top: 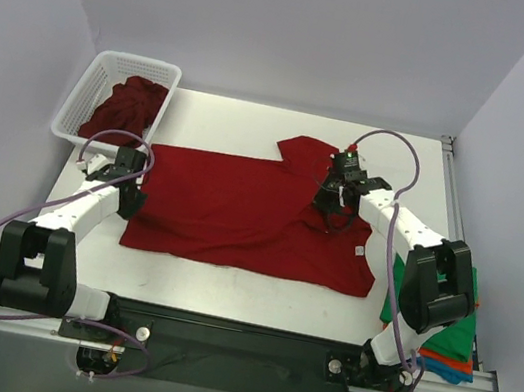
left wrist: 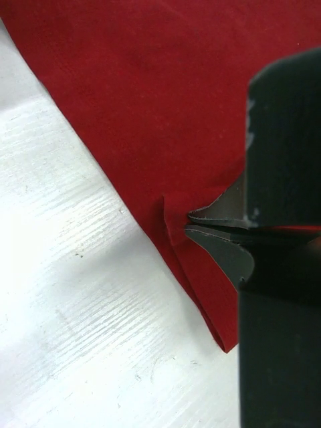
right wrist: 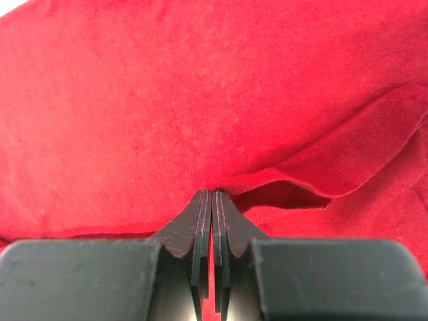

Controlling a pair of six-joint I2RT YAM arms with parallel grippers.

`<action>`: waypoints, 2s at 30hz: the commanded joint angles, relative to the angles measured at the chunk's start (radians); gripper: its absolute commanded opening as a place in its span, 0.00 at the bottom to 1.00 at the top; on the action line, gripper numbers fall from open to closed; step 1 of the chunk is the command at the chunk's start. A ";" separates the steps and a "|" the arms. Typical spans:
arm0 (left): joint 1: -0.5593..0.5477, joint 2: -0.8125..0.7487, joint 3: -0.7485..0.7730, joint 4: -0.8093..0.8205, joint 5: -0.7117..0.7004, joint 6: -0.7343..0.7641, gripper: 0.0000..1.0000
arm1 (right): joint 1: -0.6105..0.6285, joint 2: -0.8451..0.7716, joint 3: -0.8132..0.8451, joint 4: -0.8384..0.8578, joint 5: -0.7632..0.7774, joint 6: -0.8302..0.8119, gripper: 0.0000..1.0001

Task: Fold and stack the t-shirts
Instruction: Fold the flattened tshirt in 1/3 of the way

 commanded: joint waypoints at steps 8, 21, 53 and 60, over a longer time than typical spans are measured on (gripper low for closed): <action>0.028 0.005 0.037 0.070 0.021 0.037 0.00 | -0.022 0.030 0.014 0.003 0.010 -0.027 0.00; 0.029 0.019 0.049 0.187 0.095 0.137 0.64 | -0.035 0.064 0.128 -0.030 -0.110 -0.168 0.59; -0.055 -0.113 0.012 0.175 0.248 0.171 0.65 | 0.061 0.240 0.229 -0.028 -0.098 -0.170 0.08; -0.055 -0.115 -0.003 0.184 0.268 0.181 0.65 | 0.035 0.223 0.223 -0.065 -0.033 -0.191 0.19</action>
